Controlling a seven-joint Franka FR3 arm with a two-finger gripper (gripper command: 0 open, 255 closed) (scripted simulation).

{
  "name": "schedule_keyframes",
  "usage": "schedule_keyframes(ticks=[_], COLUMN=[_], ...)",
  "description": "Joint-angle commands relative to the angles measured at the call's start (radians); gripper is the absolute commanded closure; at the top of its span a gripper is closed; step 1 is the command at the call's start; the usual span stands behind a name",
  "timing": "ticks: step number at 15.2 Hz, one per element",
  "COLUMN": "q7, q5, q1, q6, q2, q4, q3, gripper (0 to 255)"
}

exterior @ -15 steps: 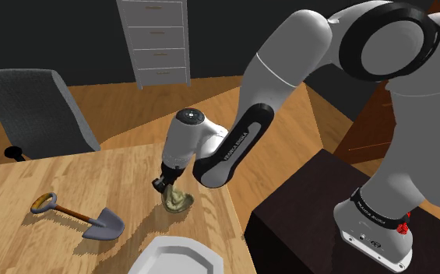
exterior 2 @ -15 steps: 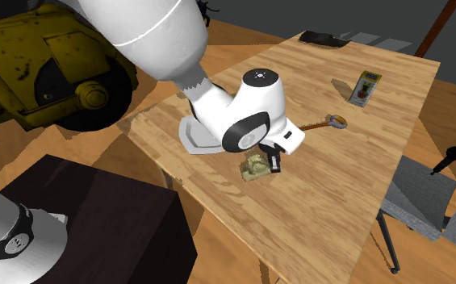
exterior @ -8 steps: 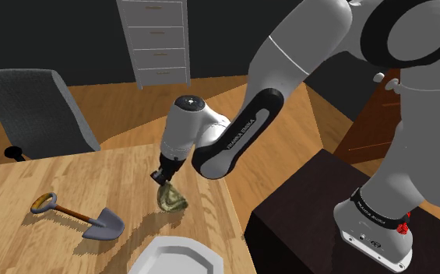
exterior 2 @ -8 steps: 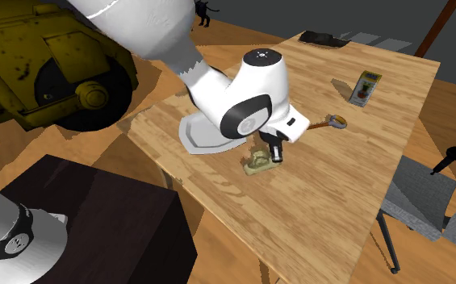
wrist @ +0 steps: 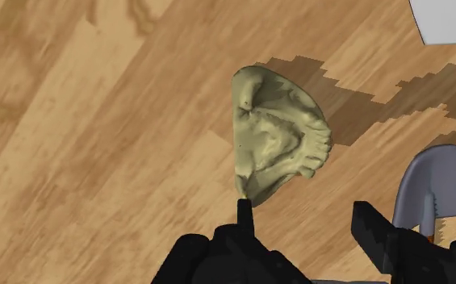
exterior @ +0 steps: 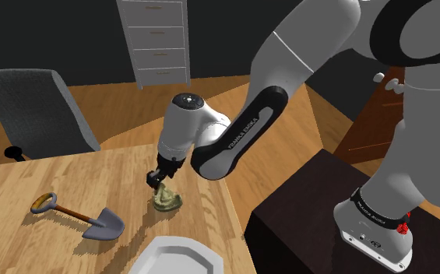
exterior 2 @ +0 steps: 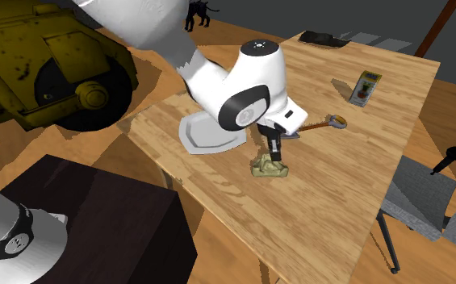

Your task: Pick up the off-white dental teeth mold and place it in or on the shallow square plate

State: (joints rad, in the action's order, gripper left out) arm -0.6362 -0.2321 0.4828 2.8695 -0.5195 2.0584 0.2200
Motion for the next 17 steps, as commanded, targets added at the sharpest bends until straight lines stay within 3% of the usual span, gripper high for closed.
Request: schedule_keyframes(ticks=[1, 4, 12, 17], q7=[-0.021, -0.057, -0.066, -0.066], q5=[0.007, 0.029, 0.022, 0.022], q1=[0.002, 0.004, 0.033, 0.033], q6=[0.027, 0.072, 0.1, 0.1], q2=[-0.052, -0.161, -0.279, -0.279], q4=[-0.032, -0.109, -0.202, -0.202], q3=[-0.014, -0.036, -0.062, -0.062], gripper=[0, 0, 0, 0])
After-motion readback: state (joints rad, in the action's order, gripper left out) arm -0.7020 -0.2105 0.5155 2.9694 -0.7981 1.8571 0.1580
